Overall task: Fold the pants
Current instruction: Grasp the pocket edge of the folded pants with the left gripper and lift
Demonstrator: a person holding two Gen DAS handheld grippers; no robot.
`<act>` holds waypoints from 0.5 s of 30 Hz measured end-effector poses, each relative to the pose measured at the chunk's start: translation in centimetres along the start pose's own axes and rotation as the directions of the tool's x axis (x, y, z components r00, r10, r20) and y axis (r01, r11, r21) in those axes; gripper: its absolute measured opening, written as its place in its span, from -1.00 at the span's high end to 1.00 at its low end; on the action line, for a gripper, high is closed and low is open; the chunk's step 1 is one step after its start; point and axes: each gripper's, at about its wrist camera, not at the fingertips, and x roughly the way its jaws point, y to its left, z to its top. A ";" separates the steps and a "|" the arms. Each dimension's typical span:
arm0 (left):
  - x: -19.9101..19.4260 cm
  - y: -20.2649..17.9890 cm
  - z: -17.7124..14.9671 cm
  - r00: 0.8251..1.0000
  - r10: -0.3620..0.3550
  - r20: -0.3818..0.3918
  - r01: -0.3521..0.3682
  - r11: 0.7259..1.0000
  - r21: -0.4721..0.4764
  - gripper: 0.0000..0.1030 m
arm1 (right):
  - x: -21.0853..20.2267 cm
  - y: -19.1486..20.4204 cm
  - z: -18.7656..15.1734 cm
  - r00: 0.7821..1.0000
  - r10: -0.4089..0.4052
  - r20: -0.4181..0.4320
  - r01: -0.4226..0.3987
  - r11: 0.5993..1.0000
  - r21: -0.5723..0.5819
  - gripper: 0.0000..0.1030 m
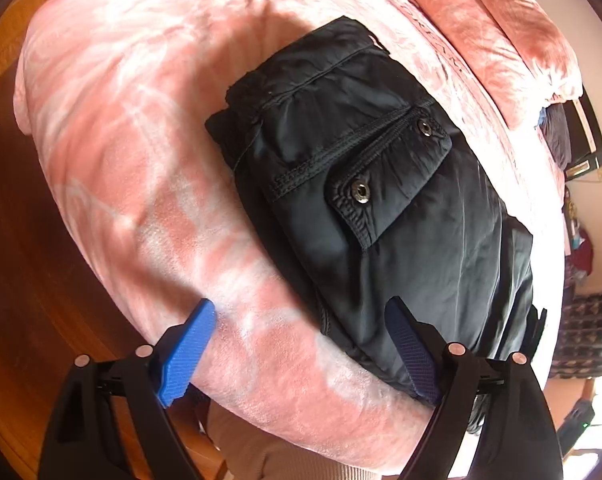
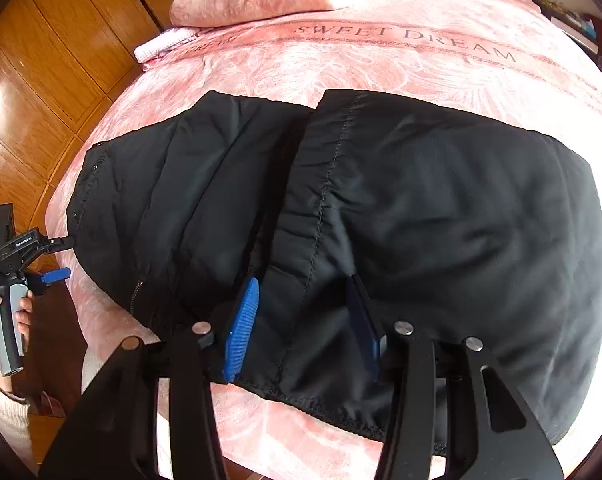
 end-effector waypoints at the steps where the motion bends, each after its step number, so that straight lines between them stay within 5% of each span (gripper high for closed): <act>1: 0.2 0.4 0.3 1.000 -0.010 -0.005 0.010 1.000 -0.019 -0.68 | 0.1 0.0 0.0 1.000 -0.002 -0.002 0.002 1.000 0.001 0.09; 15: 1.7 0.1 2.2 0.984 -0.179 0.011 0.179 0.976 -0.122 -0.50 | 1.0 0.6 -0.3 1.000 -0.030 -0.001 0.029 0.998 -0.048 -0.09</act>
